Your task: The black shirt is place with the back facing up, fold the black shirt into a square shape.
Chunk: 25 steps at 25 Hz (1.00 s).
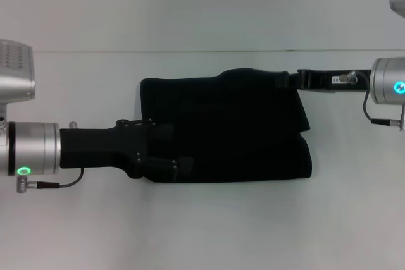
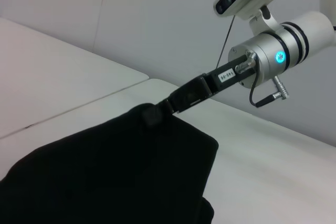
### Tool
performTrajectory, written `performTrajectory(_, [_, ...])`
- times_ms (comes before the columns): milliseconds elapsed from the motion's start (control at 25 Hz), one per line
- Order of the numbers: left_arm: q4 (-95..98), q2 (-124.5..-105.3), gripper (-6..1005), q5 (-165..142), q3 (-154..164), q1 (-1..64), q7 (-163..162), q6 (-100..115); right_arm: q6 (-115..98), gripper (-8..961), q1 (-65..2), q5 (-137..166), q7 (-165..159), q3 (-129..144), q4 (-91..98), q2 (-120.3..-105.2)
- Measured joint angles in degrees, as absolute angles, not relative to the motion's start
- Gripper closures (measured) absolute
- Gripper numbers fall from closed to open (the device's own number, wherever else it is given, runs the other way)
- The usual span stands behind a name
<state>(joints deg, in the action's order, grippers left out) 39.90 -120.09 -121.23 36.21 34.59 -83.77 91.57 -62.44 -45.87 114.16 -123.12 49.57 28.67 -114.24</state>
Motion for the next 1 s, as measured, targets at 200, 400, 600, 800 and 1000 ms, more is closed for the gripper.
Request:
performTrajectory(200, [39.53, -120.36, 67, -121.19, 36.20, 34.52, -83.84, 90.70, -59.70, 909, -44.71, 117.95, -123.28, 49.60, 28.10, -114.85])
performTrajectory(400, [38.79, -120.41, 69, -121.19, 36.21, 34.68, -84.52, 90.17, -54.93, 905, -43.61, 120.62, -123.25, 49.55, 27.25, -115.78])
performTrajectory(600, [38.51, -120.42, 69, -121.19, 36.28, 34.93, -85.09, 89.81, -52.78, 882, -43.95, 120.98, -122.74, 49.54, 25.01, -115.76])
performTrajectory(800, [38.48, -120.41, 69, -121.19, 36.30, 35.38, -86.15, 86.83, -52.96, 859, -43.80, 120.79, -121.29, 49.24, 26.28, -115.73])
performTrajectory(1000, [38.48, -120.47, 68, -121.20, 36.30, 36.72, -88.11, 82.73, -53.26, 752, -43.60, 120.61, -123.69, 48.29, 28.99, -114.47])
